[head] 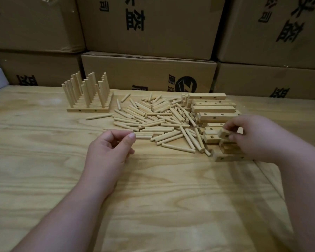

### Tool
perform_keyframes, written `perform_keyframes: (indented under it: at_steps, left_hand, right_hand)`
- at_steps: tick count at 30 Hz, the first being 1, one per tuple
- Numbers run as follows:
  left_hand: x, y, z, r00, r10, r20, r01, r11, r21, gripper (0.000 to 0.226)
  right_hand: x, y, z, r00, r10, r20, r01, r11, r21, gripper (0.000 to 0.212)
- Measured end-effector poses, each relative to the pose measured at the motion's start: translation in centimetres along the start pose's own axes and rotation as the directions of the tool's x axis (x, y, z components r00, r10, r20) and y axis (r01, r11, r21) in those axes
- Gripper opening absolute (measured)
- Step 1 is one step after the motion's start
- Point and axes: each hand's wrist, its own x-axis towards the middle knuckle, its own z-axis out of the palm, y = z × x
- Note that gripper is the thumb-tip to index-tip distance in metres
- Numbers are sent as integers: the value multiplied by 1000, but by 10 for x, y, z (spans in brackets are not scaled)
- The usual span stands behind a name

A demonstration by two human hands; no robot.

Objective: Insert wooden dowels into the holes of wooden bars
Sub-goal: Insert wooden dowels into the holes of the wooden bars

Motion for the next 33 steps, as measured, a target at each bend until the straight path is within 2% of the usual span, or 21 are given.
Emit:
perform_keyframes:
  at_steps: [3,5,9,13,17,19,22,27,30,33]
  left_hand:
    - [-6,5,3,992,35,120,-34,999,-14,28]
    - [-9,7,4,978,38,204,-18,995,-98,31]
    - [-7,7,6,942,-76,328,168,950,-264,32]
    - [-7,7,8,893,-116,435,226,951,-211,41]
    - [-9,8,8,871,-103,480,210,962,-175,38]
    - [-9,9,7,872,-104,479,203,966,-160,35]
    - [-8,8,7,877,-112,468,215,961,-173,28]
    - [-4,3,8,913,-177,367,268,939,-215,20]
    - [-1,2,6,924,-207,320,297,918,-264,11]
    - [-2,6,4,931,-232,281,309,911,-271,31]
  right_hand:
    - [-5,-24,-1,989,-135,-64,138,989,47,21]
    - [-12,-44,0,975,-205,-88,215,967,136,16]
    - [-22,-81,20,954,-296,-51,289,859,423,13]
    - [-24,-103,55,956,-290,-52,244,681,691,17]
    - [-18,-104,78,971,-207,-119,222,608,762,18]
    - [-15,-101,86,968,-195,-155,247,657,712,17]
    - [-14,-98,97,932,-254,-258,351,813,465,29]
    - [-18,-97,104,886,-348,-305,435,853,290,40]
    - [-14,-91,102,919,-284,-273,314,946,75,38]
    - [-11,-84,101,967,-167,-192,150,984,-99,34]
